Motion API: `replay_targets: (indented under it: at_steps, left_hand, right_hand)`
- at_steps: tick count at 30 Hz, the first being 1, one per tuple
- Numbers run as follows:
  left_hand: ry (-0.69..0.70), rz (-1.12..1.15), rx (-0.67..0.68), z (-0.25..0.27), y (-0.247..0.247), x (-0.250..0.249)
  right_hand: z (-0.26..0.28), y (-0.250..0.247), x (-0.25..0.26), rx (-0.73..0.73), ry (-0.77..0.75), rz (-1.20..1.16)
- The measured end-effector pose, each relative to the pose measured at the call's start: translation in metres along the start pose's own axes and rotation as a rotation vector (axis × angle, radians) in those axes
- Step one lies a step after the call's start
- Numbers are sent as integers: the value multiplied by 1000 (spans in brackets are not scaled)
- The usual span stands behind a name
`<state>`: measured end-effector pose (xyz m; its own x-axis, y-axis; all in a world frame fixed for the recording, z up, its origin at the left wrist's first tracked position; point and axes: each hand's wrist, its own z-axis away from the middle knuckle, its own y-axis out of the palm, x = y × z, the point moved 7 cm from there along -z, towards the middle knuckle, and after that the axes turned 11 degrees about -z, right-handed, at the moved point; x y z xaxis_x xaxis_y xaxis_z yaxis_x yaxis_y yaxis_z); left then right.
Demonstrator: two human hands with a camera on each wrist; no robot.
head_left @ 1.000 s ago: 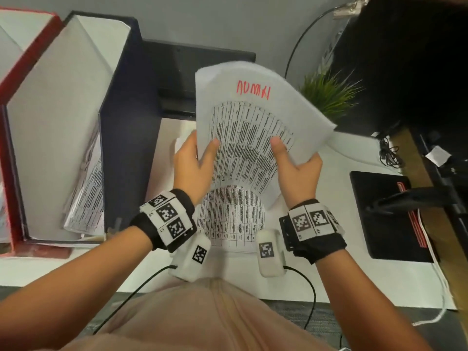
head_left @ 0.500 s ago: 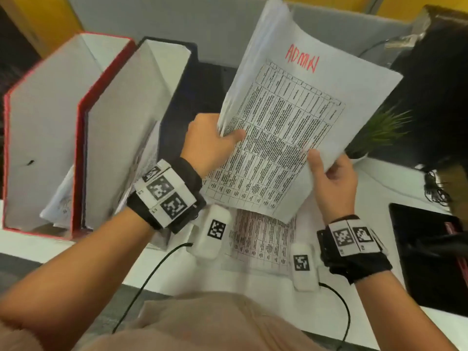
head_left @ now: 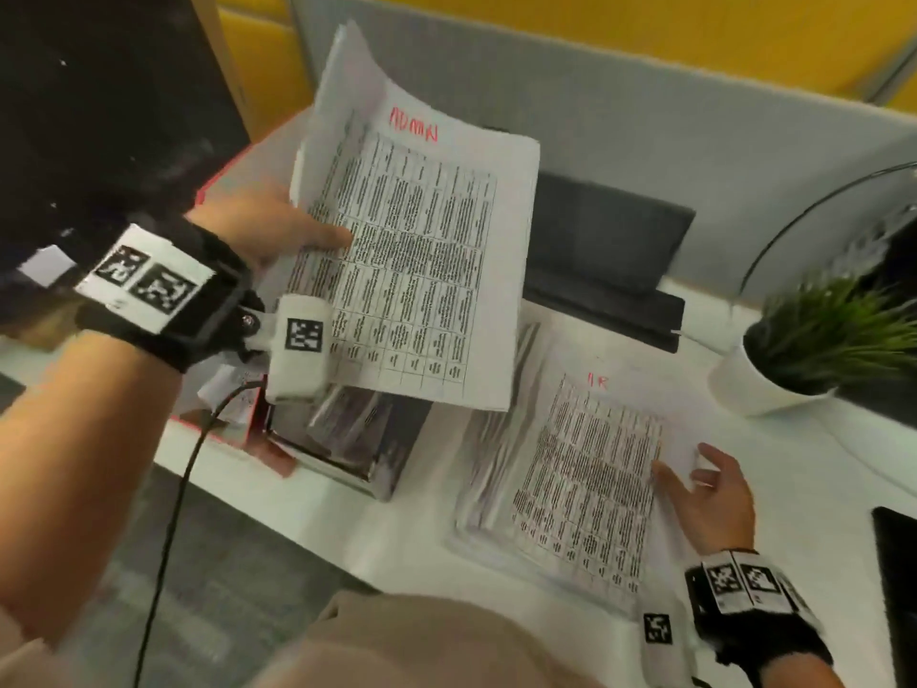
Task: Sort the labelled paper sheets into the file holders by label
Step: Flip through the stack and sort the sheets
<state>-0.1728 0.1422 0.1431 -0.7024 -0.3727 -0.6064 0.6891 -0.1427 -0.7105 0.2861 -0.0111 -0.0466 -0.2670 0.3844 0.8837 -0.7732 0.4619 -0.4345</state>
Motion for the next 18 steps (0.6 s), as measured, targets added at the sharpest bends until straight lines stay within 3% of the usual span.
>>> replay_targets:
  at_steps: [8,18]
  left_hand:
    - [53,-600,-118,-17,58,-6]
    - [24,-959,118,-45,118,23]
  right_hand:
    - [4,10,-13,12,-6,182]
    - [0,13,-34,21,70,320]
